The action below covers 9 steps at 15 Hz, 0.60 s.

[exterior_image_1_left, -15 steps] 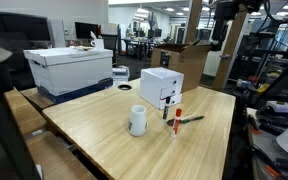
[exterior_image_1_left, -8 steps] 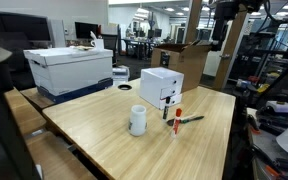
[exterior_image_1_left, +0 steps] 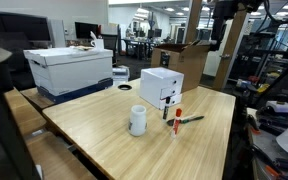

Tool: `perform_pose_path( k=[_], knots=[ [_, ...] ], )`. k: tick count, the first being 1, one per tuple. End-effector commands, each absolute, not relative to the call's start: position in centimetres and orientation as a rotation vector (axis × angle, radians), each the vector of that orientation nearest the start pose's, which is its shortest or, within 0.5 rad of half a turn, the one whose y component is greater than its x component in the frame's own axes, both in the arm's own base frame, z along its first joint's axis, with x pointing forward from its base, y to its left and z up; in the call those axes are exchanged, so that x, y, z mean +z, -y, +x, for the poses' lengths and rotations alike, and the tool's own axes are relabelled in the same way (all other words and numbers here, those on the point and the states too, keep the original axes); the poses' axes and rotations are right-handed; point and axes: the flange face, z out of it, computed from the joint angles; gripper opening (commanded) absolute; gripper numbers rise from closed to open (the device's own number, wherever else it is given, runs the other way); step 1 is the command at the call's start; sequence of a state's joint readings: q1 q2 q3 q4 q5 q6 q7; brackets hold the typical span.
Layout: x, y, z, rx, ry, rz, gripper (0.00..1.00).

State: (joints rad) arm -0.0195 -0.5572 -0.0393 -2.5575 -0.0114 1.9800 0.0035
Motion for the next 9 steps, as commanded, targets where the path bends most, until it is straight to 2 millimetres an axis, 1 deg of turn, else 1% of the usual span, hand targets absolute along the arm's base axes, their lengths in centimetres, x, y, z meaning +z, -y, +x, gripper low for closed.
perform_pose_path(
  k=[1,2,6,8,9],
  knots=[
    [44.2,-0.9,36.8,-0.012,0.015,-3.137,1.0],
    [43.9,-1.6,36.8,-0.022,0.033,-3.145,1.0],
    [41.6,-5.3,36.4,-0.024,0.134,-3.18,1.0],
    [40.6,-6.8,36.1,-0.025,0.183,-3.186,1.0],
    [39.7,-8.2,35.6,-0.022,0.228,-3.182,1.0]
  ],
)
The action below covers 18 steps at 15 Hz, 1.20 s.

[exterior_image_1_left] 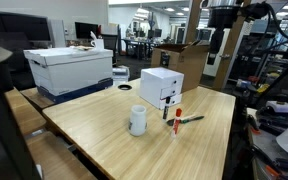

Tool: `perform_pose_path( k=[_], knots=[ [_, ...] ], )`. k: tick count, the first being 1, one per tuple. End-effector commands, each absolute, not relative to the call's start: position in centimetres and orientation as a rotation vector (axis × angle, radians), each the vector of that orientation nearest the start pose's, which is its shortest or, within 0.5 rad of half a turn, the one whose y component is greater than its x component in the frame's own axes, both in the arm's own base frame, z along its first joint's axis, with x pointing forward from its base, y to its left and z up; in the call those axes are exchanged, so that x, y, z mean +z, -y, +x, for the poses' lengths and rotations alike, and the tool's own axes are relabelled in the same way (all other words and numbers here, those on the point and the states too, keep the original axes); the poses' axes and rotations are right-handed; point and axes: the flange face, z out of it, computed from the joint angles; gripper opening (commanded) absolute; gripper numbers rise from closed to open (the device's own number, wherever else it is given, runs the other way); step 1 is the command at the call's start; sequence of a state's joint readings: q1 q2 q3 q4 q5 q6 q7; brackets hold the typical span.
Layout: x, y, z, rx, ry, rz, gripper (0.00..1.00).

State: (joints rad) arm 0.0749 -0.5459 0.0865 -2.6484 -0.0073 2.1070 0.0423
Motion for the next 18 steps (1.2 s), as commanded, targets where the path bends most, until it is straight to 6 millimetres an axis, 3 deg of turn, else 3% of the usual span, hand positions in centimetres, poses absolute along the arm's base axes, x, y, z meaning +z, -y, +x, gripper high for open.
perform_pose_path(
  k=[1,6,12,18],
  knots=[
    [39.3,-8.9,35.4,-0.022,0.26,-3.187,1.0],
    [36.4,-13.0,34.3,0.041,0.509,-3.19,1.0],
    [34.8,-17.9,32.5,0.056,0.708,-3.124,1.0],
    [35.2,-18.1,32.5,0.073,0.726,-3.148,1.0]
  ],
)
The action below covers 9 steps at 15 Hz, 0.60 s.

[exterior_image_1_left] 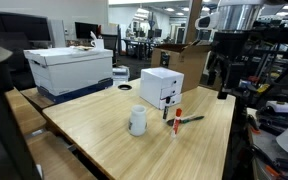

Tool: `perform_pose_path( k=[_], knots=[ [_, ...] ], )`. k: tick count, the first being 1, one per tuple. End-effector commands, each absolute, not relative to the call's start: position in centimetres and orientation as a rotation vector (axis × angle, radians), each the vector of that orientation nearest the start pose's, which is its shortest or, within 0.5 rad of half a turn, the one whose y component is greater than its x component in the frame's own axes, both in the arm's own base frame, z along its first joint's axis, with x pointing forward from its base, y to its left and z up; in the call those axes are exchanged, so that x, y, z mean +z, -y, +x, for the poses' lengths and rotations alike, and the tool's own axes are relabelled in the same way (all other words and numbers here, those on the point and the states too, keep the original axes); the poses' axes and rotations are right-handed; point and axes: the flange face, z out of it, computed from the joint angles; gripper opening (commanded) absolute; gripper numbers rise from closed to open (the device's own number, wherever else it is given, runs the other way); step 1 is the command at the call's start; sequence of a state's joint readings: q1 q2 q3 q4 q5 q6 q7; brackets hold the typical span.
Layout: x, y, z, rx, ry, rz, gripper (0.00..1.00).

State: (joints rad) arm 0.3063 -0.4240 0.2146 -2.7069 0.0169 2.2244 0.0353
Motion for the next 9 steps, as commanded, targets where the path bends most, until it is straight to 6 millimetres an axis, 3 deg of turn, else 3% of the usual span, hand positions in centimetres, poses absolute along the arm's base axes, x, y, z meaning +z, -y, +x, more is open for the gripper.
perform_pose_path(
  k=[1,4,9],
  knots=[
    [35.2,-18.1,32.5,0.073,0.728,-3.147,1.0],
    [34.9,-18.6,32.7,0.074,0.709,-3.173,1.0],
    [33.5,-21.5,32.8,0.018,0.755,-3.188,1.0]
  ],
)
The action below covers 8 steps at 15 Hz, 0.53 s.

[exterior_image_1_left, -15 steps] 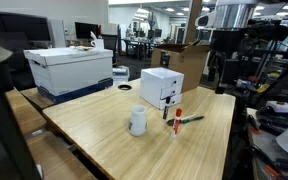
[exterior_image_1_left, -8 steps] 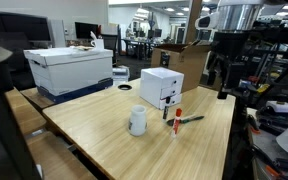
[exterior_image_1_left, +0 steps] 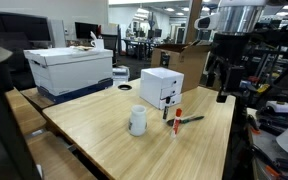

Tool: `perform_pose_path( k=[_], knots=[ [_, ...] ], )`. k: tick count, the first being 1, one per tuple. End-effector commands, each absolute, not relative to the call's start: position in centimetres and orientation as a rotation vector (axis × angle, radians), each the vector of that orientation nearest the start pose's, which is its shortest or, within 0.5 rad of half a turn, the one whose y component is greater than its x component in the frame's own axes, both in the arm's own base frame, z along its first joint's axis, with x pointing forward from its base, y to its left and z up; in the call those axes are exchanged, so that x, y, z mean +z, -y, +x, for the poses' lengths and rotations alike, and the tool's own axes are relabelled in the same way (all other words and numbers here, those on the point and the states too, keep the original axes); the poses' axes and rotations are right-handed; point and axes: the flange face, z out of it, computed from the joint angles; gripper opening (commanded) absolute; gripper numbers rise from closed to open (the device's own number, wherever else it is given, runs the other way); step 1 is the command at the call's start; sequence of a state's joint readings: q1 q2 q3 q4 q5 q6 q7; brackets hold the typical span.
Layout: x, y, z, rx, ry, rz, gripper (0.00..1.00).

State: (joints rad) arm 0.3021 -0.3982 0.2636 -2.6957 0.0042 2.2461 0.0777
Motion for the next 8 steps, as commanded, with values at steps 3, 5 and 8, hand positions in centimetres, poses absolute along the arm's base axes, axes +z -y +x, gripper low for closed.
perform_pose_path(
  k=[3,5,8],
  knots=[
    [32.7,-22.5,33.3,-0.014,0.743,-3.194,1.0],
    [32.1,-22.8,33.9,-0.037,0.727,-3.19,1.0],
    [31.1,-22.9,35.2,-0.057,0.657,-3.182,1.0]
  ],
)
